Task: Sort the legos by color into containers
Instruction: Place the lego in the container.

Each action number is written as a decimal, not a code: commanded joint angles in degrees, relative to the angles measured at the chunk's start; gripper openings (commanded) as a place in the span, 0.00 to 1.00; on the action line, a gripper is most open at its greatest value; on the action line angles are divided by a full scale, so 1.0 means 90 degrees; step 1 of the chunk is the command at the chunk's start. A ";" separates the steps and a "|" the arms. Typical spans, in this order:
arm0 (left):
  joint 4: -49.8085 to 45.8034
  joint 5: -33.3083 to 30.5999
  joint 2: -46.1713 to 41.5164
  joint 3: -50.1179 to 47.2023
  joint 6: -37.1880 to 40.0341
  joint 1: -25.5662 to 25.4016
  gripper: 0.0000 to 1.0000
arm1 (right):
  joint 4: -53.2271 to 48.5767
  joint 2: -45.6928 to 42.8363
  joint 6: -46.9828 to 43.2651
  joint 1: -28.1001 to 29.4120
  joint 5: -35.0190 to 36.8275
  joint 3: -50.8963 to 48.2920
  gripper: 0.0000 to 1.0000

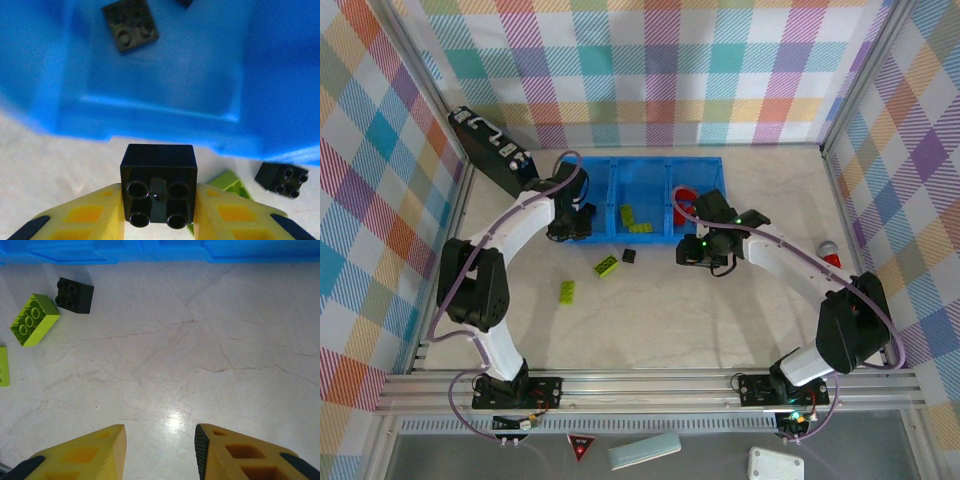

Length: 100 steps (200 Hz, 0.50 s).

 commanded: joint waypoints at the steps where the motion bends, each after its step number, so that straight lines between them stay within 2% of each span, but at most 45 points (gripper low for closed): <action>1: -0.0022 0.0203 0.0386 0.0473 0.0471 0.0073 0.36 | -0.0393 -0.0265 0.0118 -0.0029 0.0136 0.0117 0.43; 100: -0.0102 0.0466 0.1999 0.1992 0.0788 0.0166 0.36 | -0.0570 -0.0659 0.0331 -0.0029 0.0192 0.0006 0.43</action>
